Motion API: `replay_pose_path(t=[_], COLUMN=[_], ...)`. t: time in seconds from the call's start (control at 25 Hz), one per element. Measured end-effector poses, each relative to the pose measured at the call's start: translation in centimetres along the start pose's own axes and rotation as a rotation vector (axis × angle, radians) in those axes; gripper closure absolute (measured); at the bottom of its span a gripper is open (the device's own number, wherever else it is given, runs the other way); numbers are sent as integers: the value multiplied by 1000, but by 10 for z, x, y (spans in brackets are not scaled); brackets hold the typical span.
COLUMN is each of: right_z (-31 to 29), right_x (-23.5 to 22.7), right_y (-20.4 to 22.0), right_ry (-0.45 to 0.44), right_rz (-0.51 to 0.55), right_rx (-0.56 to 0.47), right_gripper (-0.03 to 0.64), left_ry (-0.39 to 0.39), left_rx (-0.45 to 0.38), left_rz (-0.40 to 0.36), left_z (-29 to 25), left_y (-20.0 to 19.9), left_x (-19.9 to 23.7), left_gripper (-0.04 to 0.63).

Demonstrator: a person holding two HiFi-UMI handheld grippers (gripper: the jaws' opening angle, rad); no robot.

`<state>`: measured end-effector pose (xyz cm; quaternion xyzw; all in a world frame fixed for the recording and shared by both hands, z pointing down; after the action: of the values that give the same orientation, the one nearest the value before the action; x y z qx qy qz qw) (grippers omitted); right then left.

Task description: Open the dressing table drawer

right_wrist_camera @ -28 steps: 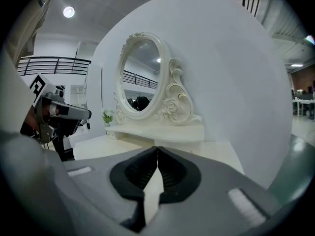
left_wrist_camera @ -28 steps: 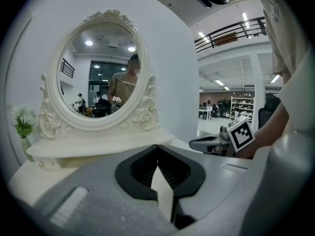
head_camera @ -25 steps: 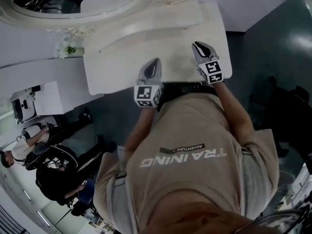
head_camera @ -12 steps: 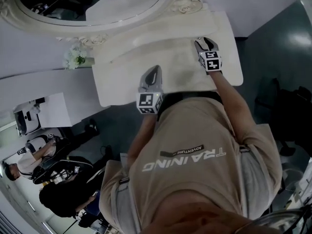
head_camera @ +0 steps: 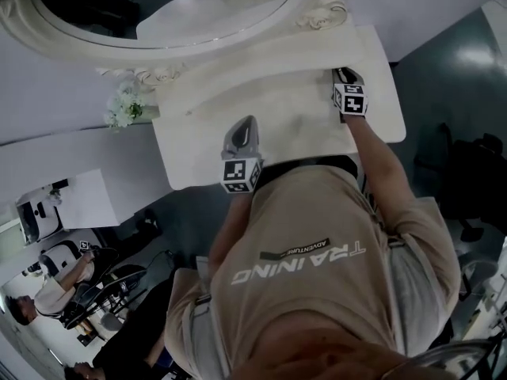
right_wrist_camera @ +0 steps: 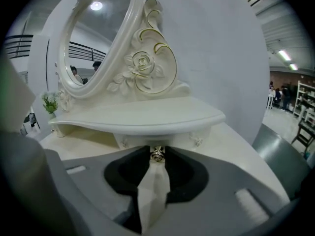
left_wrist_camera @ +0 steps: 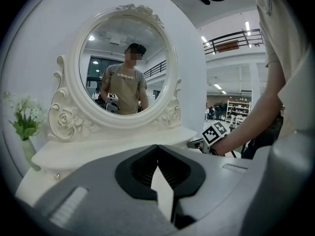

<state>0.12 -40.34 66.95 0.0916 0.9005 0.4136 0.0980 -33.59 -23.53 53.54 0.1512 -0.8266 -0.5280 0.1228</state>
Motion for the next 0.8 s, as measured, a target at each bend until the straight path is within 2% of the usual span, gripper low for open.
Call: replay_pose_path(t=[0.12, 0.4, 0.6, 0.8], right_z=[-3, 10, 25, 36], right_x=[8, 15, 17, 19], right_y=[1, 14, 29, 37], right_ry=[15, 73, 76, 66], right_rz=[-9, -40, -18, -6], right_rx=[-9, -19, -6, -1], right_gripper=[515, 515, 515, 515], left_ry=[16, 139, 215, 240], left_rx=[-2, 5, -3, -12], left_rz=[-6, -53, -74, -67], left_z=[0, -16, -29, -36], left_y=[3, 1, -6, -7], left_x=[26, 58, 65, 61], left_gripper=[588, 588, 588, 588])
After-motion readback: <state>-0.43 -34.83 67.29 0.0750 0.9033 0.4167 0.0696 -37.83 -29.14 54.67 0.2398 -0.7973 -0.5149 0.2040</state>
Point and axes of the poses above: the fingertips, and each gripper's own axes: z backward along the fingers, x to its left, y out of its underside, the point moved 10 cm from there along z, backward along the fingers, and after that the axes turned 5 degrees about x, right-handed, at the moved point
